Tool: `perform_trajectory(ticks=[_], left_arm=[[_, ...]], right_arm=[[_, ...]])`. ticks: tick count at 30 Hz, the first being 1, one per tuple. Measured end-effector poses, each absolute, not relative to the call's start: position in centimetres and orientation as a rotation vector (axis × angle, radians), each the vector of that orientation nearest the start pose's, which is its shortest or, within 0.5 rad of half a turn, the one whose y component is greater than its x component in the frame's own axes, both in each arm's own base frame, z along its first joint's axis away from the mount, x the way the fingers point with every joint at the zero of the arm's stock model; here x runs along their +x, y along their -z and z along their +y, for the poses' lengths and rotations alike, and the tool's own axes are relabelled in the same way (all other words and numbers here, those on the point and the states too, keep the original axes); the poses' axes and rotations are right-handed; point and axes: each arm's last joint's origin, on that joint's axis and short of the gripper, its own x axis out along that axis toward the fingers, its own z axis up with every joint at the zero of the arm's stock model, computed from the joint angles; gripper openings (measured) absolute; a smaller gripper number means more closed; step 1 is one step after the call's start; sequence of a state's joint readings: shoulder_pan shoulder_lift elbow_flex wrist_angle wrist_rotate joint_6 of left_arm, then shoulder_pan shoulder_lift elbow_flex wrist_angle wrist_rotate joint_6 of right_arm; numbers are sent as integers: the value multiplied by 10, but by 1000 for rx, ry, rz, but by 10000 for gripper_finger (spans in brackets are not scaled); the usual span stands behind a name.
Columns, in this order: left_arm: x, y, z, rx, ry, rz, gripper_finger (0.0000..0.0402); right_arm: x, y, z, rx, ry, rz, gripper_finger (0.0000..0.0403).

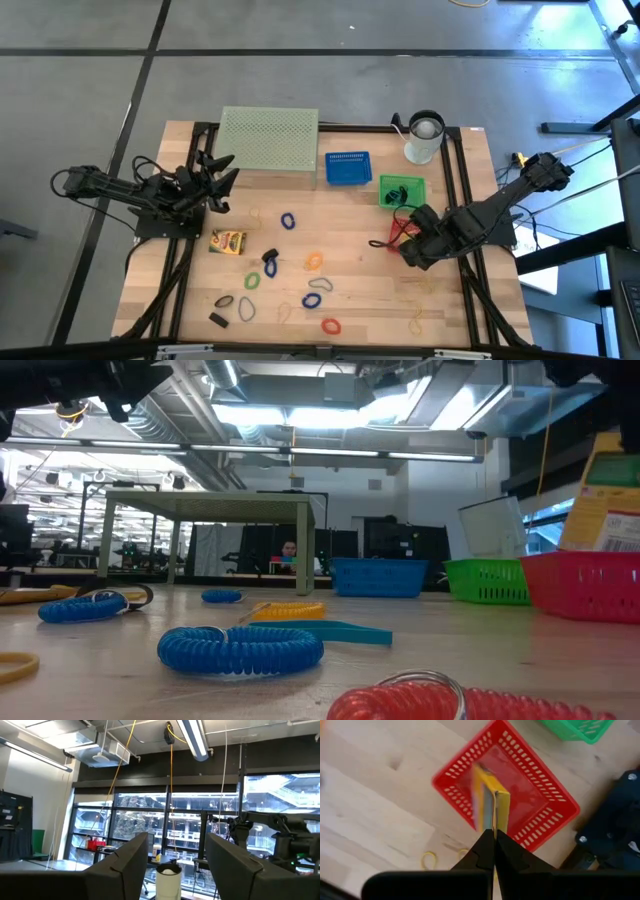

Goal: Pick & Place Office Desk Supplies
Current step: Put the crayon box into the red bin, then put the black rubber band into the green bin

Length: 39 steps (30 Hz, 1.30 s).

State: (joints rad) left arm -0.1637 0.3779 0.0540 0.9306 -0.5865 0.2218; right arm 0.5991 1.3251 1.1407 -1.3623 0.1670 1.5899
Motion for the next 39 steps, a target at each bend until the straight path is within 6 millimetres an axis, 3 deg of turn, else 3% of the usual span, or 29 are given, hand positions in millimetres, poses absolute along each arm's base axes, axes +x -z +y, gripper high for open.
perform_trajectory(ticks=[12, 30, 34, 39], left_arm=[[103, -232, -1, -13, -469, -520, 191], [103, -232, -1, -13, -469, -520, 191], [103, -232, -1, -12, -466, -520, 191], [104, -231, -2, 12, -411, -513, 189]], right_arm=[[177, -257, 115, 624, 846, 1313, 11], [179, -256, 115, 654, 859, 1294, 102], [190, -257, 116, 703, 798, 1206, 122], [212, -262, 123, 640, 637, 935, 128]])
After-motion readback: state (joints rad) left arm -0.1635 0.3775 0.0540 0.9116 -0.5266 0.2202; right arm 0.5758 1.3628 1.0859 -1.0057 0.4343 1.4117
